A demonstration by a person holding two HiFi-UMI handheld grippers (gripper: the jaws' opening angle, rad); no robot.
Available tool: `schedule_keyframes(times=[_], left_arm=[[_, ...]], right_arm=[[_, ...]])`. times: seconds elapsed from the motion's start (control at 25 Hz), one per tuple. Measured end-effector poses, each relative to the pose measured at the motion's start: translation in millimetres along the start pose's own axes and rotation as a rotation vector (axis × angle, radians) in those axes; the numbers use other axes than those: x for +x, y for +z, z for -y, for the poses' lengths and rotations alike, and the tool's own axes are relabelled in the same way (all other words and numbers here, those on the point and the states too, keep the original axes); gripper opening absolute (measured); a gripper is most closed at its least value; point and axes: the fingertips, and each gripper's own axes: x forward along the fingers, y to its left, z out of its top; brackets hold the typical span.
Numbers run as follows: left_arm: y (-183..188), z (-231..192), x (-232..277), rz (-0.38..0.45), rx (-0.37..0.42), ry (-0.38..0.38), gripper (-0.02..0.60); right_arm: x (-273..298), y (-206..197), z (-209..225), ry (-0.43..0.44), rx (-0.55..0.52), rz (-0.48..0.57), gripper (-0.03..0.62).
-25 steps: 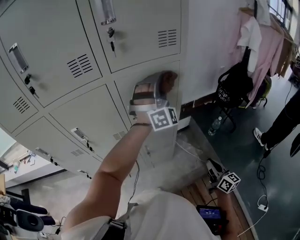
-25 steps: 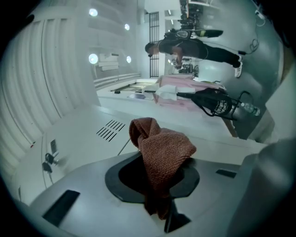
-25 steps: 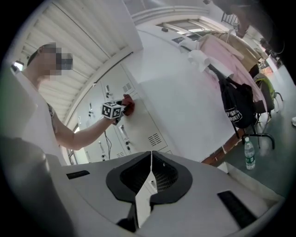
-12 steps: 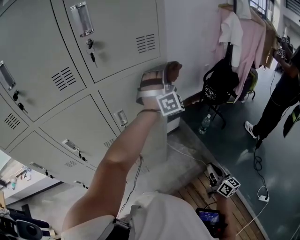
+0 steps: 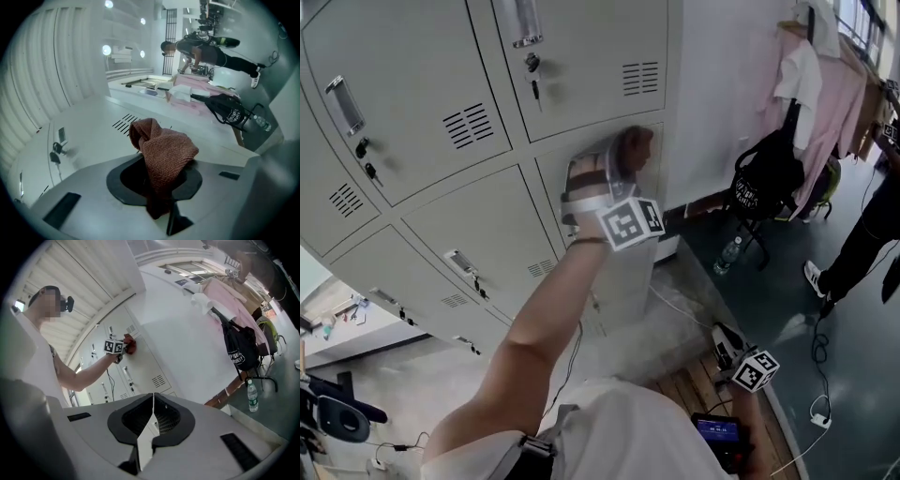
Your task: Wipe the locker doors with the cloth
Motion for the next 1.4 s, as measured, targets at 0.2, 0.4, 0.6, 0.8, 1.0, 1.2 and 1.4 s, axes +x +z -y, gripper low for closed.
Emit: schedule_keyframes(times=[0.2, 0.4, 0.6, 0.8, 1.0, 1.2, 1.4], left_arm=[[-46.3, -43.5, -32.5, -0.051, -0.053, 0.082, 0.067], [-89.5, -85.4, -64.1, -0.100, -0.098, 0.175, 0.067], [-130.2, -81.4, -90.9, -0.138, -0.132, 0.173, 0.067], [-154.9, -24.1, -101.2, -0.214, -0.222, -0.010, 0.067], [-176.0, 6.9, -119.2, -0.267, -0.341, -0.115, 0.067], [-188.6, 49.3, -167.4, -0.280, -0.587, -0.271, 0.067], [-203.6, 95.8, -227.4, -0.346, -0.851, -0.380, 0.067]], right_arm=[[27.5, -9.8, -14.5, 0.074, -0.011, -0.060, 0.018], [42.3, -15.9, -23.0, 0.123, -0.009, -0.092, 0.018], [40.0, -17.8, -22.5, 0.129, -0.012, -0.107, 0.018], [38.9, -22.6, -25.1, 0.143, -0.006, -0.124, 0.018], [47.3, -23.8, -37.0, 0.172, -0.019, -0.137, 0.018], [63.4, -25.3, -47.2, 0.209, -0.029, -0.141, 0.018], [86.6, -29.7, -68.5, 0.283, -0.036, -0.147, 0.018]])
